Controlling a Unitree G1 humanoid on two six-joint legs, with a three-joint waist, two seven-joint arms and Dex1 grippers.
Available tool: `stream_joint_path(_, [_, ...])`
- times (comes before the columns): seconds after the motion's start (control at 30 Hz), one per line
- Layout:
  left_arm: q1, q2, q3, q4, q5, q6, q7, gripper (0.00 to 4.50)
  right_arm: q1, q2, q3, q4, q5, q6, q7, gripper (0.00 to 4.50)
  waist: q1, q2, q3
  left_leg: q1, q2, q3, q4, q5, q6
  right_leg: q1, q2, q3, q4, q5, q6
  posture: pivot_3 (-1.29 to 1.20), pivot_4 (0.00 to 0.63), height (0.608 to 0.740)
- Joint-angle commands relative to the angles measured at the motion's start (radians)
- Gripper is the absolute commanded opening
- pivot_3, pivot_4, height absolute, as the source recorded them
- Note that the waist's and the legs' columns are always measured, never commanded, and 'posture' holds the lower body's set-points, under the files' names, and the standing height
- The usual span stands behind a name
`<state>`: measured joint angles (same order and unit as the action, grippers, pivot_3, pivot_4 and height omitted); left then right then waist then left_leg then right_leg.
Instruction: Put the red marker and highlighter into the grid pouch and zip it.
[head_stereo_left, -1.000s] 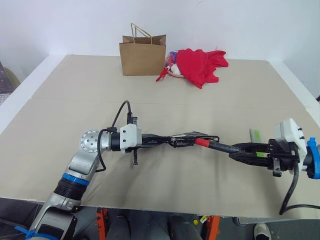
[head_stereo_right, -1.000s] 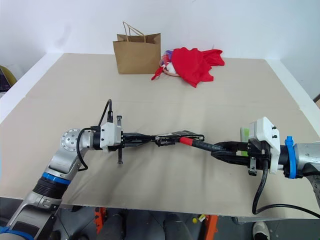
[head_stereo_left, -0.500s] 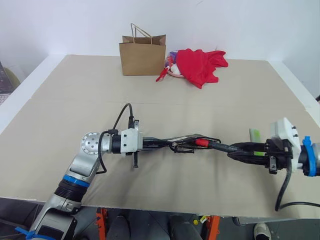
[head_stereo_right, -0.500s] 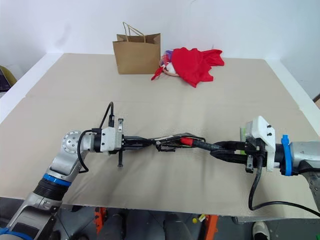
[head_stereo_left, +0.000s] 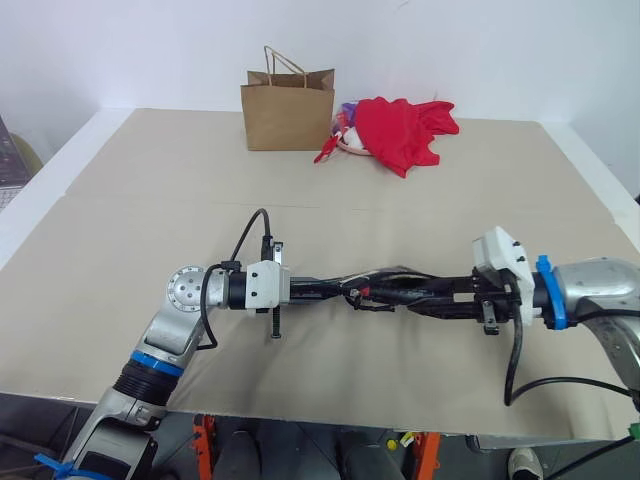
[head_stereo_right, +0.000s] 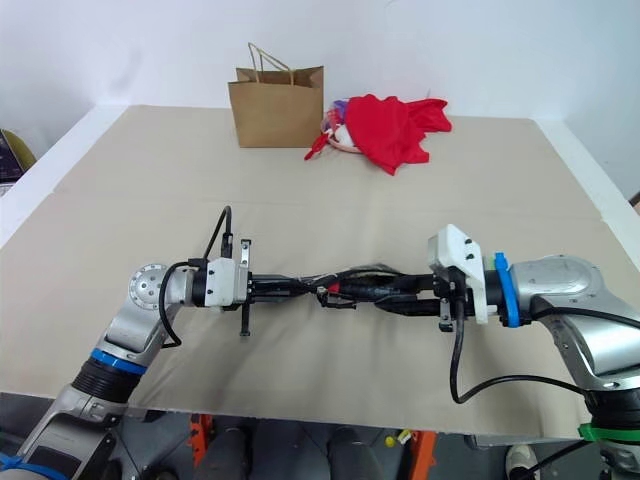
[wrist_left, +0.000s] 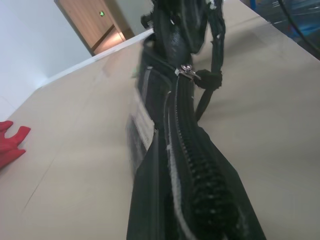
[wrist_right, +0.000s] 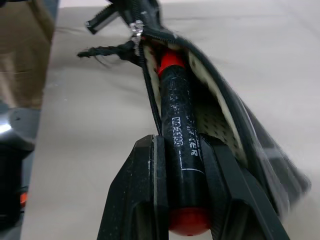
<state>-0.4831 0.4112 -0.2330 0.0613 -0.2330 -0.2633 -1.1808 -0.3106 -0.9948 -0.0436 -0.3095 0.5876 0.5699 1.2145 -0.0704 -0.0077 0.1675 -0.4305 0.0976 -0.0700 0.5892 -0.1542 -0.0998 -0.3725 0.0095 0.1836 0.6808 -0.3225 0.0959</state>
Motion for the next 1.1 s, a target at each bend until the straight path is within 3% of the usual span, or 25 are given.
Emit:
stream_joint_path(0.03, [-0.002, -0.009, -0.004, -0.036, -0.004, -0.007, 0.017, 0.0, -0.057, 0.016, 0.015, -0.008, -0.012, -0.002, -0.008, 0.62, 0.0, 0.0, 0.0, 0.0, 0.0, 0.0, 0.0, 0.0, 0.0, 0.0, 0.0, 0.0, 0.0, 0.0, 0.0, 0.0, 0.15, 0.74])
stream_joint_path(0.3, [0.007, -0.016, -0.014, -0.049, -0.003, -0.001, 0.032, 0.0, -0.129, 0.066, 0.066, 0.012, -0.045, 0.002, -0.014, 0.62, -0.001, 0.0, 0.0, 0.0, 0.0, 0.0, 0.0, 0.0, 0.0, 0.0, 0.0, 0.0, 0.0, 0.0, 0.0, 0.0, 0.15, 0.74])
stream_joint_path(0.47, [0.011, -0.01, -0.007, -0.047, -0.012, 0.025, 0.044, 0.0, -0.078, 0.042, 0.021, -0.022, -0.01, 0.014, 0.017, 3.07, -0.001, 0.0, 0.0, 0.0, 0.0, 0.0, 0.0, 0.0, 0.0, 0.0, 0.0, 0.0, 0.0, 0.0, 0.0, 0.0, 0.15, 0.74])
stream_joint_path(0.57, [0.009, -0.002, 0.017, -0.025, -0.02, 0.055, 0.059, 0.0, 0.029, 0.044, -0.092, -0.054, 0.054, 0.026, 0.005, 4.43, 0.003, 0.0, 0.0, 0.0, 0.0, 0.0, 0.0, 0.0, 0.0, 0.0, 0.0, 0.0, 0.0, 0.0, 0.0, 0.0, 0.15, 0.74])
stream_joint_path(0.7, [-0.004, 0.008, 0.049, 0.003, -0.031, 0.086, 0.075, 0.0, 0.187, 0.066, -0.285, -0.091, 0.155, 0.103, -0.071, 4.43, 0.016, 0.0, 0.0, 0.0, 0.0, 0.0, 0.0, 0.0, 0.0, 0.0, 0.0, 0.0, 0.0, 0.0, -0.001, 0.0, 0.15, 0.74])
stream_joint_path(0.87, [-0.008, 0.033, 0.051, 0.035, -0.024, 0.087, 0.04, 0.0, 0.266, 0.119, -0.482, -0.079, 0.205, 0.164, -0.241, 4.43, 0.017, 0.0, 0.0, 0.001, 0.0, 0.0, 0.002, 0.0, 0.0, 0.001, 0.0, 0.0, 0.001, 0.002, 0.0, 0.0, 0.15, 0.74])
stream_joint_path(1.1, [-0.026, 0.026, 0.041, 0.052, -0.026, 0.076, 0.021, 0.0, 0.289, 0.164, -0.505, -0.096, 0.065, 0.165, -0.524, 4.43, 0.017, 0.0, 0.0, 0.0, 0.0, 0.0, 0.003, 0.001, 0.0, 0.0, 0.0, 0.0, 0.001, 0.002, 0.001, 0.0, 0.15, 0.74])
